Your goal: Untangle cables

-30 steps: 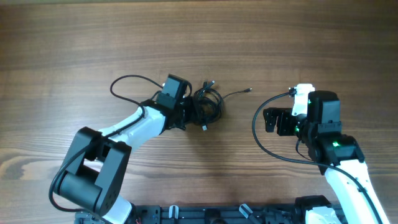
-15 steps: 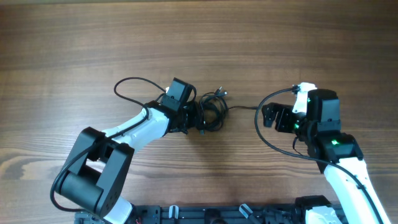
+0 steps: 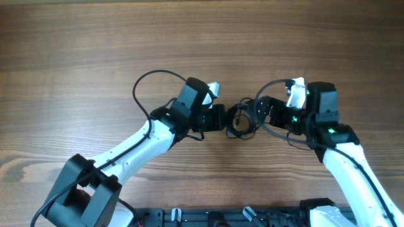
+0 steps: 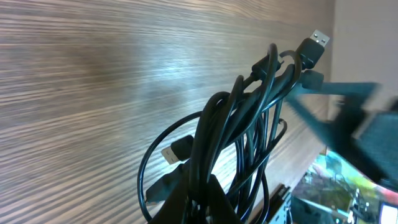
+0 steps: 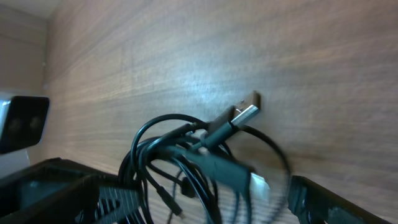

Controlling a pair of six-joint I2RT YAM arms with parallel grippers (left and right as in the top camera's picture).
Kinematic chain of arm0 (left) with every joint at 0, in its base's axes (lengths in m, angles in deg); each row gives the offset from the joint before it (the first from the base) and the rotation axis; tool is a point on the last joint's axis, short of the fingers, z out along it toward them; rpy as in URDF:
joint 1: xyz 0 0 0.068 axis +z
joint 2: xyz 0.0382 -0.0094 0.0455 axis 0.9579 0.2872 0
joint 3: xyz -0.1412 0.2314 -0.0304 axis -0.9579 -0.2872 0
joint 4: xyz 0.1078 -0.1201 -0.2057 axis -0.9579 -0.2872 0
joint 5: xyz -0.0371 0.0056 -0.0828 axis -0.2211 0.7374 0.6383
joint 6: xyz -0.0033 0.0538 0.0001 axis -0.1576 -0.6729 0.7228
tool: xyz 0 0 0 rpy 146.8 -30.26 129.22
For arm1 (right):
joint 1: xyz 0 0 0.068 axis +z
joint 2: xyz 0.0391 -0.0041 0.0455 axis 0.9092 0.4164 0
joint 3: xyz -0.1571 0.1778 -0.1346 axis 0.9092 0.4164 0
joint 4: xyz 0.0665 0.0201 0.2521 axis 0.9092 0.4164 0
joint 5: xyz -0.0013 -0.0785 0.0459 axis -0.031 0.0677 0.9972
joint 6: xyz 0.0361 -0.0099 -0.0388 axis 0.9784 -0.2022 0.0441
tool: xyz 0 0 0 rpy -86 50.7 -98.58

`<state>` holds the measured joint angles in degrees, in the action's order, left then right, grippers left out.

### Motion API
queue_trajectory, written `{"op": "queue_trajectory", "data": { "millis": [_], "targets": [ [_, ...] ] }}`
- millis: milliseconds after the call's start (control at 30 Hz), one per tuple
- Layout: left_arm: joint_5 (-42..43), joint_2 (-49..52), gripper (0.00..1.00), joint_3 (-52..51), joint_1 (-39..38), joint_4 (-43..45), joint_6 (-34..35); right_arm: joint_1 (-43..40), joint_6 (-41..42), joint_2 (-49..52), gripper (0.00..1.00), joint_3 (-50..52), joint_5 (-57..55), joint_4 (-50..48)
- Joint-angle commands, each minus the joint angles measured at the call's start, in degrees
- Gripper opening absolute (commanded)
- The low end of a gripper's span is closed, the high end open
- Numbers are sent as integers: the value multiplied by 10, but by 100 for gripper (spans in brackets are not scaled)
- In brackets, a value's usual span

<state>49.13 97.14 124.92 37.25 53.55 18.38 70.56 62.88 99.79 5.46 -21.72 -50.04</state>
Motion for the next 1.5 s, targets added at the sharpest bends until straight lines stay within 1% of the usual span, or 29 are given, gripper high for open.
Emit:
{"op": "queue_trajectory", "data": {
  "millis": [0, 33, 67, 133, 167, 233, 300, 367, 533, 633, 700, 767, 800, 900, 933, 1067, 1133, 1200, 1267, 1333, 1367, 1400, 1433, 1467],
  "targets": [
    [16, -6, 4, 10, -14, 13, -13, -1, 31, 40, 94, -11, 53, -9],
    [16, -6, 4, 10, -15, 13, -13, -1, 31, 48, 89, -11, 53, -9],
    [16, -6, 4, 10, -15, 13, -13, -1, 31, 61, 82, -11, 53, -9],
    [12, -6, 4, 10, -14, 12, -13, -1, 31, 75, 79, -11, 53, -9],
    [-1, -6, 4, 10, -14, 8, -13, -1, 30, 78, 79, -11, 53, -7],
    [-35, -6, 4, 10, -14, -5, -13, -1, 23, 80, 85, -11, 52, -4],
    [-53, -6, 4, 10, -14, -10, -13, -1, -6, 80, 90, -11, 47, -4],
    [-53, -6, 4, 10, -14, -10, -13, -1, -13, 80, 90, -11, 18, 4],
    [-53, -6, 4, 10, -10, -10, -13, -1, -16, 80, 91, -11, -104, 37],
    [-52, -6, 4, 10, -11, -10, -13, -1, -16, 80, 91, -9, -144, 37],
    [-40, -6, 4, 10, -11, -7, -13, -1, -16, 80, 91, -9, -146, 29],
    [-6, -6, 4, 10, -11, 3, -13, -1, -16, 80, 89, -9, -146, 18],
    [9, -6, 4, 10, -10, 11, -13, -1, -16, 80, 87, -9, -146, 15],
    [59, -6, 4, 10, -10, 40, -13, -1, -15, 80, 74, -9, -146, 8],
    [75, -6, 4, 10, -10, 51, -12, -1, -15, 80, 73, -9, -146, 8],
    [89, -6, 4, 10, -10, 63, -1, -1, -14, 80, 73, -9, -145, 8],
    [97, -6, 4, 10, -8, 67, 31, -1, -15, 80, 72, -9, -145, 8],
    [116, -6, 4, 10, -2, 72, 46, -1, -15, 80, 71, -9, -146, 8],
    [155, -6, 4, 10, 8, 87, 52, -1, -15, 80, 67, -9, -146, 8],
    [188, -6, 4, 10, 19, 97, 52, -1, -15, 80, 60, -9, -146, 8],
    [193, -6, 4, 10, 25, 97, 52, -1, -15, 80, 48, -9, -155, 8],
    [194, -6, 4, 10, 30, 94, 51, -1, -14, 80, 38, -9, -169, 12],
    [194, -6, 4, 10, 36, 91, 47, -1, -14, 80, 26, -9, -184, 19],
    [191, -6, 4, 10, 44, 84, 40, -1, -14, 80, 19, -9, -197, 27]
  ]
}}
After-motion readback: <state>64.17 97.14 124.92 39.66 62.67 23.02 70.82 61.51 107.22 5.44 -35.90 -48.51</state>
